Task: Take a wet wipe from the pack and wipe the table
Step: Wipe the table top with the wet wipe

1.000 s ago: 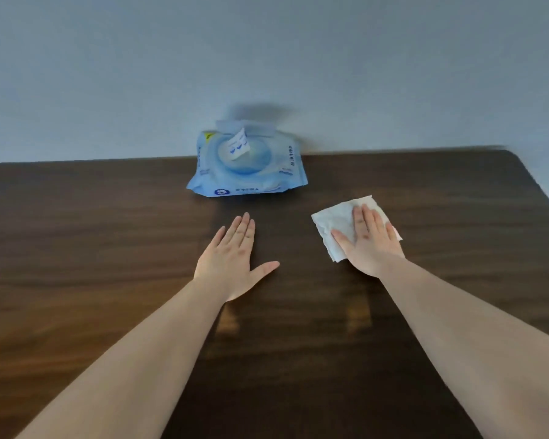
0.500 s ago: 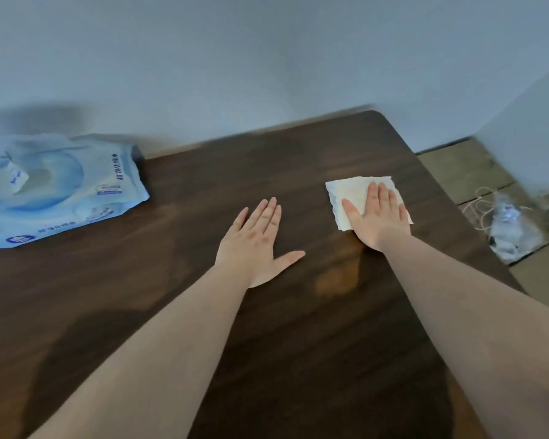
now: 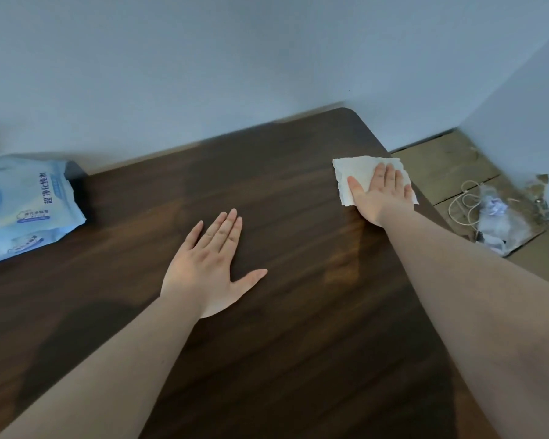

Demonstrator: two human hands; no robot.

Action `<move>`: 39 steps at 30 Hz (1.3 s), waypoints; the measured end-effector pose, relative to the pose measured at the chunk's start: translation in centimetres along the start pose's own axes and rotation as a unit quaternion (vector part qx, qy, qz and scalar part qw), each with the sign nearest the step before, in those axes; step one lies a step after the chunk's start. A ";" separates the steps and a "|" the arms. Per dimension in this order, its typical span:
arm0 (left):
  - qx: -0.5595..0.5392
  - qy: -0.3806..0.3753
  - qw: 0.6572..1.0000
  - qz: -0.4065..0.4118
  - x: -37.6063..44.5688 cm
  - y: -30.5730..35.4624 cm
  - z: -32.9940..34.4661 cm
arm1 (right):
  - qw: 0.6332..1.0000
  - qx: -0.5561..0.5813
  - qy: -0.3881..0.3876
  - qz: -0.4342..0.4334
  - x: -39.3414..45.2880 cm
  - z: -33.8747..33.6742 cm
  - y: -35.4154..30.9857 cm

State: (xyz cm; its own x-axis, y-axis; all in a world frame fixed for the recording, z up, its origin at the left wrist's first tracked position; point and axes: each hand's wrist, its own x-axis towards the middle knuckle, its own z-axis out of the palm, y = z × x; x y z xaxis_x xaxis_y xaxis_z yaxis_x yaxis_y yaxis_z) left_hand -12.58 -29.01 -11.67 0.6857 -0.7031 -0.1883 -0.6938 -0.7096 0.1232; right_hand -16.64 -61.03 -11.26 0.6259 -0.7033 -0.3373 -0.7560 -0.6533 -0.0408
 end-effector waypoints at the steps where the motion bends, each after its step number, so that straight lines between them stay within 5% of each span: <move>1: -0.001 0.000 1.000 -0.001 0.0 0.0 0.0 | 1.000 -0.005 -0.004 -0.007 -0.4 0.1 0.0; 13: -0.041 -0.028 0.998 -0.028 -3.0 -1.5 -0.3 | 0.971 -0.100 -0.062 -0.209 -12.1 3.7 -8.3; 19: -0.041 -0.031 0.979 -0.196 -15.9 -13.1 0.2 | 0.927 -0.114 -0.077 -0.348 -17.5 6.5 -18.5; 28: -0.077 -0.040 0.886 -0.454 -36.6 -26.4 1.8 | 0.832 -0.153 -0.077 -0.528 -29.1 12.1 -36.1; 39: -0.092 -0.027 0.888 -0.449 -38.9 -28.5 3.2 | 0.738 -0.203 -0.073 -0.640 -38.5 17.0 -53.1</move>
State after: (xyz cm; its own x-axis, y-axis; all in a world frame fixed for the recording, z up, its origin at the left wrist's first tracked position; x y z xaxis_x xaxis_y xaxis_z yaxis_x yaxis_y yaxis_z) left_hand -20.17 18.70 -10.94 0.9294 0.1506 -0.3370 0.1791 -0.9823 0.0551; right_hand -3.90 5.48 -12.11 0.7278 0.5800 -0.3659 0.5735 -0.8073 -0.1390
